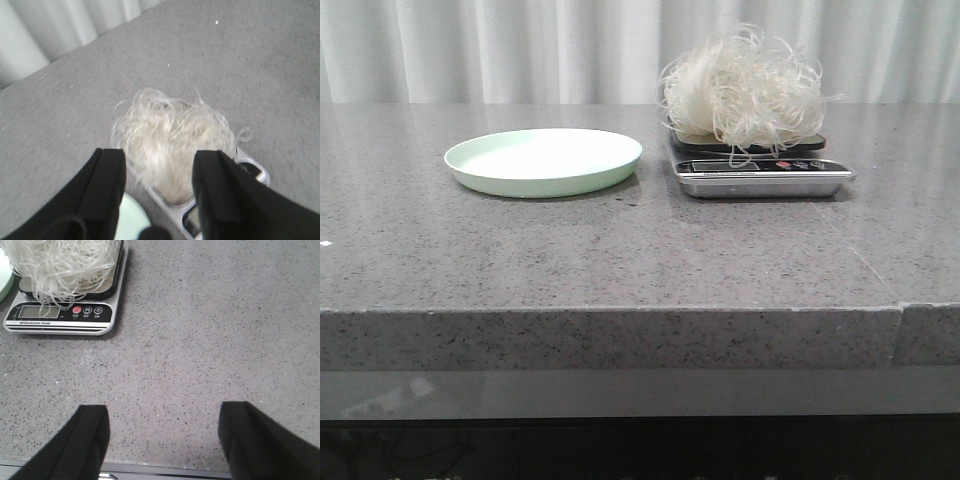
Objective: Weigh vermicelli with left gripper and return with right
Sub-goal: 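Lower the vermicelli onto the scale pan and open the left gripper, then withdraw the left gripper upward away from the scale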
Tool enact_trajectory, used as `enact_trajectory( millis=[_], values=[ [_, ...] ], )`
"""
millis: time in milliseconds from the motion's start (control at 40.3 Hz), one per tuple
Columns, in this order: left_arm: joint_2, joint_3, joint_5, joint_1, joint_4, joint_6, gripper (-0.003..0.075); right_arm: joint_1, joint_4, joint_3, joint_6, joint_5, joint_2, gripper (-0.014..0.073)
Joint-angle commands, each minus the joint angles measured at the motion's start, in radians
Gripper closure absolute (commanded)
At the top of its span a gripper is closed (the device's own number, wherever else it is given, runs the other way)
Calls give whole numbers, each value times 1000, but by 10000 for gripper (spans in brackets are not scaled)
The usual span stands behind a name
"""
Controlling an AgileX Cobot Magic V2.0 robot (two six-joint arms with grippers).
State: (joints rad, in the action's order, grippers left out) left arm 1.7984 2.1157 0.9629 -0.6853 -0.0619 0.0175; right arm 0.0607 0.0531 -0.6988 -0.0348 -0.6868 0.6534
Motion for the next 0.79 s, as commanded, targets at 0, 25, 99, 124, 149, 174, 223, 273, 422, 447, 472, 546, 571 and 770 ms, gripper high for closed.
enact_trajectory(
  millis=[0, 25, 99, 124, 149, 174, 223, 273, 422, 447, 472, 546, 571, 770],
  values=[
    [-138, 36, 67, -3, -18, -1, 313, -6, -1, -33, 9, 58, 8, 18],
    [-154, 36, 86, -3, -18, -1, 313, -6, -1, -33, 9, 58, 8, 18],
    [-205, 32, 129, -3, -18, -4, 313, -6, -1, -33, 9, 58, 8, 18],
    [-226, 25, 135, -3, -18, -6, 313, -6, -1, -33, 9, 58, 8, 18],
    [-249, 13, 137, -5, -18, -6, 313, -6, -1, -33, 9, 58, 8, 18],
    [-273, -4, 137, -5, -18, -6, 313, -6, -1, -33, 9, 58, 8, 18],
    [-316, -43, 135, -5, -18, -6, 313, -6, -1, -33, 9, 58, 8, 18],
    [-357, -85, 135, -5, -18, -8, 313, -6, -1, -33, 9, 58, 8, 18],
    [-522, -311, 59, -5, -6, -17, 313, -6, -1, -33, 9, 58, 8, 18],
    [-546, -333, 46, -5, -6, -17, 313, -6, -1, -33, 9, 58, 8, 18],
    [-579, -377, 26, -5, -6, -17, 313, -6, -1, -33, 9, 58, 8, 18],
    [-669, -502, -31, -5, -4, -17, 313, -6, -1, -33, 9, 58, 8, 18],
    [-685, -536, -49, -5, -4, -17, 313, -6, -1, -33, 9, 58, 8, 18],
    [-920, -852, -193, -5, 16, -17, 313, -6, -1, -33, 9, 58, 8, 18]
  ],
)
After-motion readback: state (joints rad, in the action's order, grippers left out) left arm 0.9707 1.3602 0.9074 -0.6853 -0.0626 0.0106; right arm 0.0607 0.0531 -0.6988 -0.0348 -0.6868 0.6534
